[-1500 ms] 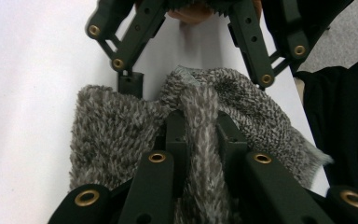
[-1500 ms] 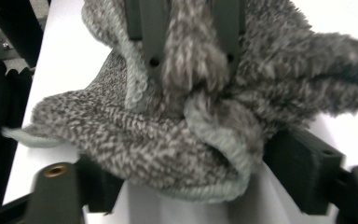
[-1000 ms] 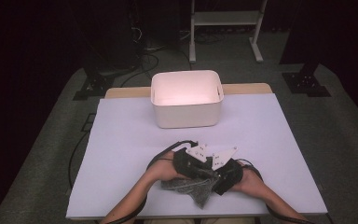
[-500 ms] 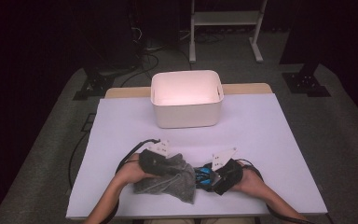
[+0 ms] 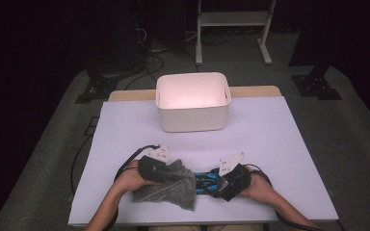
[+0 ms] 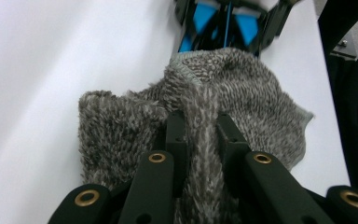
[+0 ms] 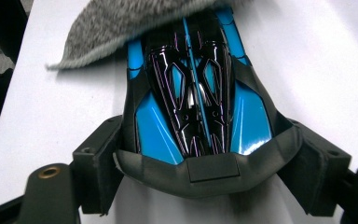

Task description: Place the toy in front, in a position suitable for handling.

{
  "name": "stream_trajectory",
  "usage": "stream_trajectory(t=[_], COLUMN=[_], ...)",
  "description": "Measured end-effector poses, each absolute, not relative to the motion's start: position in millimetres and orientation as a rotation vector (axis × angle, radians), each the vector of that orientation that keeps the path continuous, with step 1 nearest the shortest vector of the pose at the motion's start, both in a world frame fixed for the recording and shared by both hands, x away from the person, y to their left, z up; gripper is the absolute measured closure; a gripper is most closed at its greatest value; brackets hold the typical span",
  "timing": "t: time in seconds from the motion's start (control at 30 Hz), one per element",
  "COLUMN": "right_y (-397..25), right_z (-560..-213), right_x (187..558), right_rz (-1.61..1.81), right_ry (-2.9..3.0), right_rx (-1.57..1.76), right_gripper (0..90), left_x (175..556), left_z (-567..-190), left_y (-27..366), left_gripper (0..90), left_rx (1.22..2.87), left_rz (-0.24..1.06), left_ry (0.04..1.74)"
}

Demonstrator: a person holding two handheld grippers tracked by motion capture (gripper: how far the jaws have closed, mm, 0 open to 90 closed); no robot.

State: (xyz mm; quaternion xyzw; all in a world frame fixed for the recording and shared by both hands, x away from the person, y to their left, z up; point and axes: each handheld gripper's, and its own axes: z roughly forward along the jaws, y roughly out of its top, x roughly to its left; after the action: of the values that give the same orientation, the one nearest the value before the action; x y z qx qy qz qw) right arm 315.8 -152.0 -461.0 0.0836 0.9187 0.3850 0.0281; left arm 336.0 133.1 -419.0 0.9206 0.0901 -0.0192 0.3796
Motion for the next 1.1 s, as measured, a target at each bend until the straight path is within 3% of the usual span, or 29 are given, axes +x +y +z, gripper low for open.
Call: stream_trajectory(t=[0.43,0.67,0.83,1.1], right_y=[-152.4,-152.2,-152.3,-152.2], right_z=[-461.1,-461.0,-461.0,-457.5], right_x=[315.3,315.5,315.2,315.7], right_rz=[1.193,1.191,1.19,1.146], right_ry=[2.835,2.835,2.836,2.861], right_rx=[0.264,0.258,0.266,0.278], right_gripper=[21.7,21.7,21.7,20.4], left_x=[336.6,337.5,337.6,335.7], left_z=[-409.4,-409.4,-411.6,-421.0], left_y=[45.6,64.2,102.4,110.4], left_gripper=[78.7,78.7,78.7,78.7], left_rx=[2.417,2.399,2.406,2.364], left_rz=[-0.079,-0.077,-0.054,-0.078], left_ry=[-0.014,0.045,0.141,0.166])
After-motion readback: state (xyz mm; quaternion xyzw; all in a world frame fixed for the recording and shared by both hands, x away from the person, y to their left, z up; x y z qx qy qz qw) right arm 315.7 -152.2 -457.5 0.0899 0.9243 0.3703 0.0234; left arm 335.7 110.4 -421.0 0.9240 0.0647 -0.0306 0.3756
